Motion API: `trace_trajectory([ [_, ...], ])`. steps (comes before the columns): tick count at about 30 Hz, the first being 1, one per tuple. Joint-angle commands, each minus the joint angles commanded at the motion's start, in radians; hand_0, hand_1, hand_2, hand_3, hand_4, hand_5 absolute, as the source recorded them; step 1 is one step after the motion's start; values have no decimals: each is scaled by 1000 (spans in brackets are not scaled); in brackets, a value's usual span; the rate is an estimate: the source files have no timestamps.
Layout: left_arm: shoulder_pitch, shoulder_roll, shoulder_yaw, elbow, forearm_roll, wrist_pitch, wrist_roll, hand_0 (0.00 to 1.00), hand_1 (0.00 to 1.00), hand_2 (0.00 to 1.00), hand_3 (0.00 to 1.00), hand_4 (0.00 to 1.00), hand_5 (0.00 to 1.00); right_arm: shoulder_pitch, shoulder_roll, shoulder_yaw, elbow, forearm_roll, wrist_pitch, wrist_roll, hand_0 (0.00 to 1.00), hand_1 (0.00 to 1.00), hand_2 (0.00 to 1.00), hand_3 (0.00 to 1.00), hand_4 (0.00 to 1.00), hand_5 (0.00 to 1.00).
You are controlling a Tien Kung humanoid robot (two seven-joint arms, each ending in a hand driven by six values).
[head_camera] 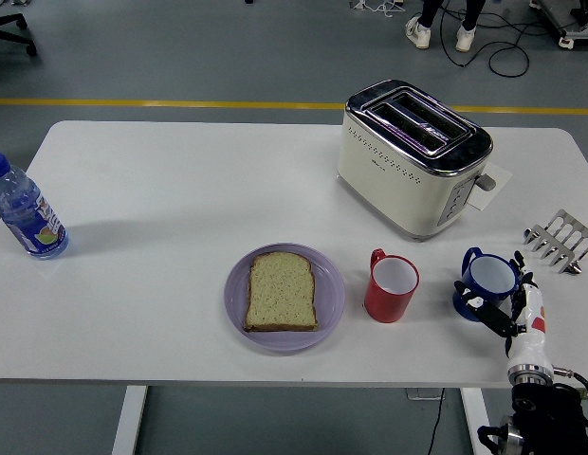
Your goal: Pick up the cup,pour liquid into bread,place the cup on the desk
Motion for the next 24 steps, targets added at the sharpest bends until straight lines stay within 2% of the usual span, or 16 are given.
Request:
trace_trajectory([
  [12,0,0,0,0,-6,0,-1,633,642,652,504,240,855,43,22,-9,-87,41,0,12,983,866,960,998,949,75],
  [24,1,-1,-1,0,-6,0,-1,633,642,652,504,240,853,62,31,-6,-122,68,0,41,973,857,950,998,942,79],
])
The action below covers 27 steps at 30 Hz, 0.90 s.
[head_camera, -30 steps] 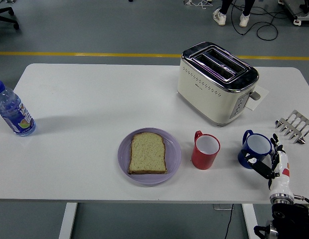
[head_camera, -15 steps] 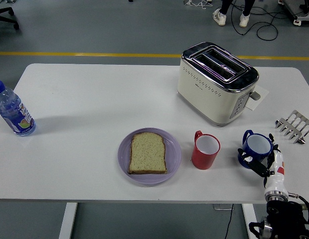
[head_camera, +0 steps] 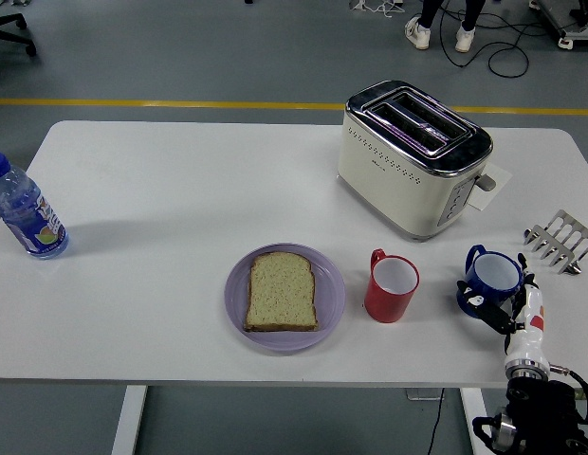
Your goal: Pick up the cup,pour liquid into bread,place the cup on the desk
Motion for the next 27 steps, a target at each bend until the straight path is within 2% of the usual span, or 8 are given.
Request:
trace_trajectory([
  [15,2,-2,2,0,0,1,0,633,643,651,504,240,855,20,6,16,-36,-10,0,22,984,862,963,998,939,82],
  [19,3,-3,3,0,-2,1,0,633,643,652,504,240,854,31,9,23,-59,-4,0,55,996,863,962,998,938,82],
  [27,4,-5,4,0,-3,1,0,633,642,652,504,239,853,49,13,20,-102,0,0,70,992,859,960,998,936,84],
])
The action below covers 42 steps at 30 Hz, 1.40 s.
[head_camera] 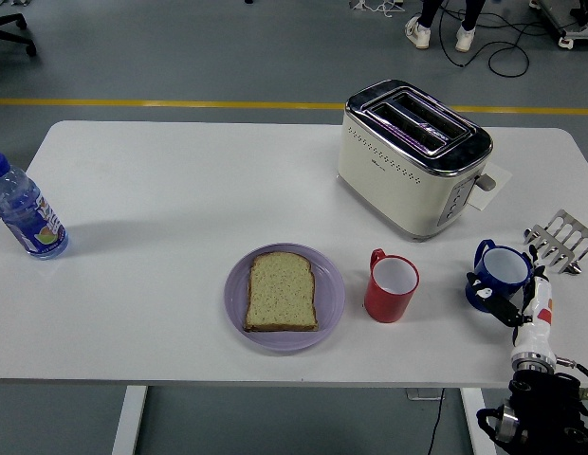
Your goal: Pick up the cup,pour liquid into bread,place the cup on the desk
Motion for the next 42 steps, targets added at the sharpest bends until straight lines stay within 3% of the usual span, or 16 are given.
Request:
trace_trajectory([
  [8,5,-3,7,0,-3,0,0,633,642,652,503,240,854,10,2,-10,-29,25,0,22,964,847,925,995,934,88],
  [9,6,-3,8,0,-3,0,0,633,642,652,504,241,856,11,2,-11,-32,29,0,25,911,802,845,924,909,70],
  [14,7,-5,13,0,-5,0,0,633,642,652,504,241,856,12,1,-15,-42,72,0,55,911,802,845,924,909,70],
  [15,7,-5,12,0,-5,0,0,633,642,652,504,242,860,12,1,-15,-43,80,0,62,785,702,740,882,828,9],
  [20,8,-6,15,0,-4,0,0,633,642,652,504,242,860,10,0,-17,-47,106,0,89,785,702,740,882,828,9],
  [21,9,-6,15,0,-5,0,0,633,642,652,504,240,857,10,0,-17,-47,110,0,94,666,625,673,814,790,2],
  [26,9,-6,17,0,-5,0,0,633,642,652,504,240,857,10,0,-12,-48,125,0,114,666,625,673,814,790,2],
  [27,9,-6,16,0,-4,0,0,633,642,652,504,240,860,10,0,-10,-49,127,0,114,547,545,593,692,726,2],
  [37,8,-6,12,0,-2,-1,0,633,642,652,503,241,858,9,-7,30,-50,122,0,114,510,514,580,648,721,2],
  [38,8,-5,10,0,-1,-1,0,633,642,652,503,241,858,7,-12,42,-39,114,0,114,510,514,580,648,721,2],
  [39,8,-5,10,0,-1,-1,0,633,643,652,504,241,858,6,-13,45,-36,112,0,114,447,465,571,583,703,2],
  [42,8,-4,8,0,2,-1,0,633,643,652,504,241,858,-6,-34,73,6,88,0,114,447,465,571,583,703,2],
])
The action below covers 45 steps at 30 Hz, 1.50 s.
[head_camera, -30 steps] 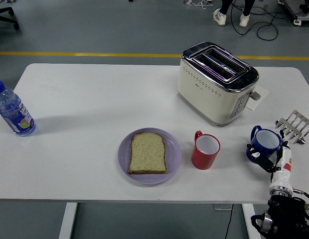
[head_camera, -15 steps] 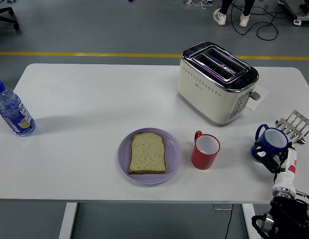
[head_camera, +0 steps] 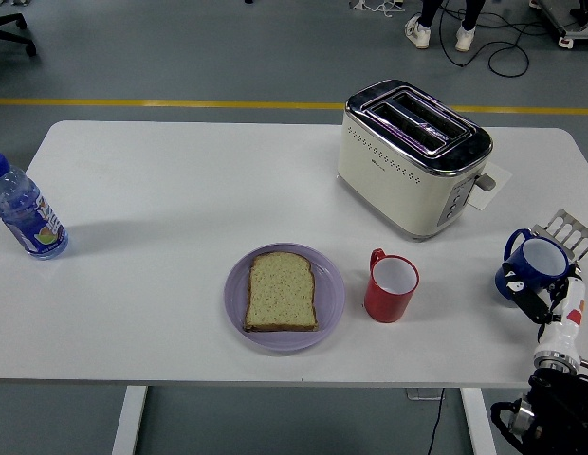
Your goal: Pick up the cup,pour liquid into bread,place the cup on the desk
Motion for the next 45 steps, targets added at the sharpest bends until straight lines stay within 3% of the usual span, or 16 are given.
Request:
trace_trajectory([
  [6,1,2,-2,0,3,0,0,633,642,652,503,241,856,-28,-36,49,109,-48,0,-15,411,459,565,544,690,2],
  [16,0,5,-5,0,7,-1,1,635,642,652,503,240,855,-71,-93,180,389,-341,0,-343,424,455,568,544,696,2],
  [23,-1,4,-7,0,9,-1,0,634,642,652,503,240,856,-83,-119,236,564,-500,118,-610,437,458,573,548,687,2],
  [31,5,3,1,1,7,-1,1,633,643,652,504,240,856,-63,-164,243,731,-640,187,-819,414,453,568,549,687,2],
  [38,10,2,11,1,3,-1,1,634,642,652,504,240,856,-25,-194,208,801,-736,244,-953,402,448,565,552,686,2],
  [45,12,2,15,1,-3,-1,0,633,642,652,504,240,855,43,-236,115,851,-910,364,-1129,393,439,561,554,679,2],
])
